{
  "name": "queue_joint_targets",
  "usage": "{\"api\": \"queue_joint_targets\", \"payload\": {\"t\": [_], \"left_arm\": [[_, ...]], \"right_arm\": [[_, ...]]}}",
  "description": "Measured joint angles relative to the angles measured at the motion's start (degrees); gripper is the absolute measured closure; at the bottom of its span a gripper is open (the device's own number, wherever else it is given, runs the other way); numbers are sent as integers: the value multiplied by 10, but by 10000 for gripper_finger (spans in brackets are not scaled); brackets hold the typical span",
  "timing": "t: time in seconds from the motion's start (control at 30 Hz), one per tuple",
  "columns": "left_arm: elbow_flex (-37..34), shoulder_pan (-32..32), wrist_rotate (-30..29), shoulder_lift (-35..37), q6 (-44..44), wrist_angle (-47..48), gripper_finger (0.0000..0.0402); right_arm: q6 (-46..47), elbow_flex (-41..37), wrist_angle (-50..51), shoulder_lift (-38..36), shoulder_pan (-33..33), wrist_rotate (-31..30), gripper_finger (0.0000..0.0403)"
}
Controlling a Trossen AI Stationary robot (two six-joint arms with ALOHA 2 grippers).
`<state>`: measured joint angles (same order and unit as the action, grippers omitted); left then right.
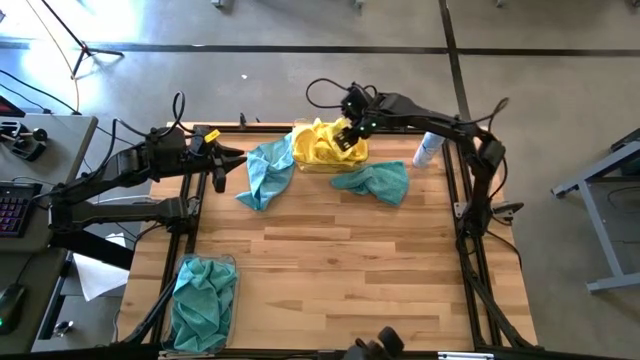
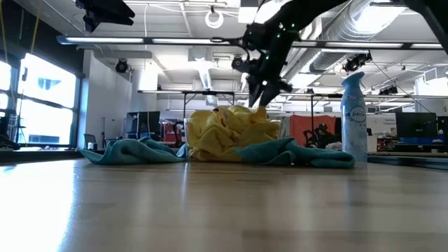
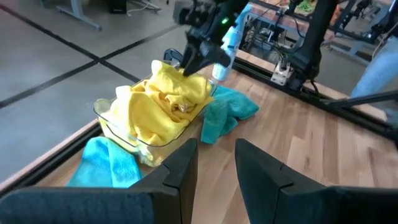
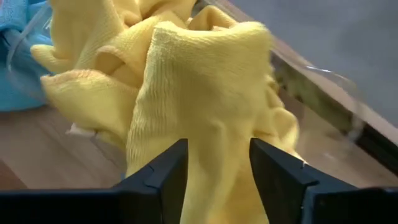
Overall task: Sort microfiber towel by color & place in baskets
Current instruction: Put the yellow microfiber towel into the top transparent bin, then put the blue microfiber towel into the bottom transparent bin
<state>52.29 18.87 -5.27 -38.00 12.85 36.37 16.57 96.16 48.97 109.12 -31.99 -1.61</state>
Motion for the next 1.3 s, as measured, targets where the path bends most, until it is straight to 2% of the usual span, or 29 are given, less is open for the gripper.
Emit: {"api": "queue_joint_targets", "payload": {"t": [0.2, 0.4, 0.63, 0.83, 0.93, 1.07, 1.3], "left_arm": [[0, -1, 0, -14, 31, -2, 307], [0, -22, -31, -61, 65, -2, 307], [19, -64, -105, -183, 130, -11, 307], [84, -56, -162, -312, 252, 38, 307], [123, -32, -151, -373, 298, 94, 307], [156, -5, -128, -450, 316, 134, 307], [162, 35, -84, -563, 333, 152, 307]], "right_arm": [[-37, -8, 32, -65, 2, -37, 238], [-58, -99, 27, -146, 2, -39, 293], [-33, -263, -19, -272, 16, -9, 367], [-6, -383, -60, -383, 37, 17, 399], [1, -427, -68, -430, 45, 17, 401], [-7, -475, -77, -479, 48, 17, 399], [-31, -532, -99, -529, 48, 19, 399]]}}
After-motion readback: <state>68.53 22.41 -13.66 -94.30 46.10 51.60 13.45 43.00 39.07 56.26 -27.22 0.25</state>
